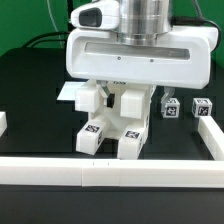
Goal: Assemble chair
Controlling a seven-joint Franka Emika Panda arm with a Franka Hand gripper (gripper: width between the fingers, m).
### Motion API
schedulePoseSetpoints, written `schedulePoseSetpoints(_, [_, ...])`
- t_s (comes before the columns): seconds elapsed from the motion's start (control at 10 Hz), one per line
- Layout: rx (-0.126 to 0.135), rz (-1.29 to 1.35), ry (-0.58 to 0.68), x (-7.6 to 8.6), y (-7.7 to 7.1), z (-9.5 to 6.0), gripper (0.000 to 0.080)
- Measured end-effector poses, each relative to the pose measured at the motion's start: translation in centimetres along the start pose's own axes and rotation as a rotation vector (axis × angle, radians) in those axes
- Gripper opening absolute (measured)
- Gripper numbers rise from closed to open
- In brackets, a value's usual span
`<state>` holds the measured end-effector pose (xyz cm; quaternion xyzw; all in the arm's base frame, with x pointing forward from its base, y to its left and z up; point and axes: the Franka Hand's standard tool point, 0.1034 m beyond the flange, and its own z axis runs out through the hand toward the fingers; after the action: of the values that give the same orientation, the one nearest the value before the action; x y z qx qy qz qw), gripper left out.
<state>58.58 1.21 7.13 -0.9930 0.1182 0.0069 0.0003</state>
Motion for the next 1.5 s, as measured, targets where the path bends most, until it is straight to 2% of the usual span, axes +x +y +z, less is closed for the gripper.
schedulePoseSetpoints(0.2, [0.001,0.000,-0.002,0.3,0.2,-0.4,0.0647])
schedulePoseSetpoints(0.4, [0.006,0.006,-0.023,0.4,0.3,-1.8,0.0649])
schedulePoseSetpoints(0.7, [0.035,0.051,-0.073,-0.4,-0.1,-6.3,0.0649])
schedulePoseSetpoints(0.8, [0.041,0.080,-0.076,-0.7,-0.3,-7.1,0.0649])
schedulePoseSetpoints(1.2, [0.038,0.074,-0.077,-0.7,-0.2,-6.6,0.0649])
schedulePoseSetpoints(1.3, [0.041,0.143,-0.087,-1.7,-0.7,-6.7,0.0649])
schedulePoseSetpoints(1.4, [0.041,0.192,-0.104,-3.9,-2.3,-7.1,0.0649])
schedulePoseSetpoints(1.5, [0.029,0.206,-0.112,-5.6,-4.5,-7.0,0.0649])
